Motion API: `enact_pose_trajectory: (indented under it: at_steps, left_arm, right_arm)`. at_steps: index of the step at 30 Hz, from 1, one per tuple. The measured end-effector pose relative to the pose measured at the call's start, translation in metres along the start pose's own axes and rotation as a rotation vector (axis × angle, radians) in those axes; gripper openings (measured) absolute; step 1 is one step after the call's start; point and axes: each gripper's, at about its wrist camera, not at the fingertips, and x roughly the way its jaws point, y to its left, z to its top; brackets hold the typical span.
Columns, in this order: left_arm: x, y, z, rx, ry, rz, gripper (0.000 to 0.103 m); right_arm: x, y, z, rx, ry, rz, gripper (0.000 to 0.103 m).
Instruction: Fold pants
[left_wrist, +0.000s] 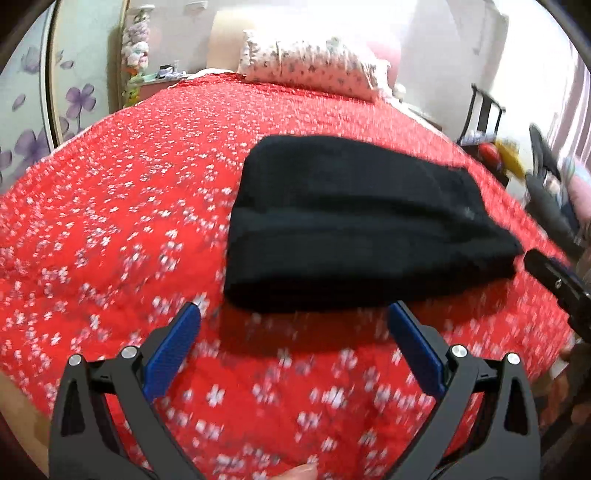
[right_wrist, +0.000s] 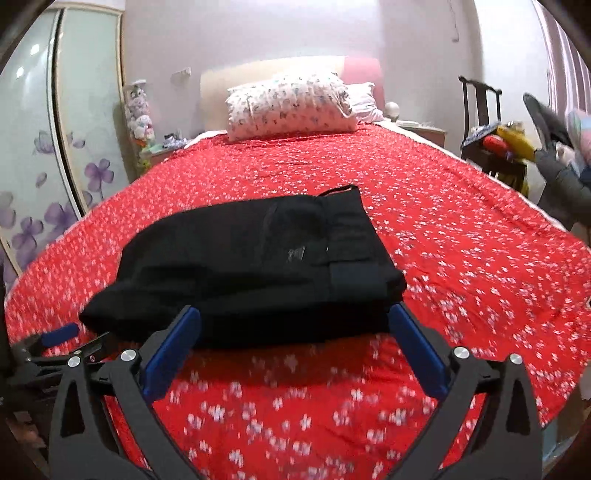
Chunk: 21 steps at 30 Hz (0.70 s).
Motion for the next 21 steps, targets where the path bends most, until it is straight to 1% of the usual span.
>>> enact_pose_trajectory:
  at_steps: [4, 11, 15, 21]
  left_arm:
    - [-0.006, -0.01, -0.008, 0.064, 0.01, 0.076, 0.101]
    - [-0.018, -0.009, -0.022, 0.048, 0.004, 0.049, 0.101]
    - [-0.018, -0.012, -0.024, 0.07, -0.001, 0.06, 0.101]
    - [-0.016, -0.018, -0.025, 0.093, 0.004, 0.078, 0.101]
  right_arm:
    - [-0.005, 0.009, -0.012, -0.023, 0.013, -0.011, 0.102]
    - [-0.006, 0.025, -0.032, -0.071, 0.056, -0.061, 0.102]
    - [-0.007, 0.029, -0.038, -0.075, 0.063, -0.075, 0.102]
    - [-0.003, 0.026, -0.04, -0.04, 0.101, -0.064, 0.102]
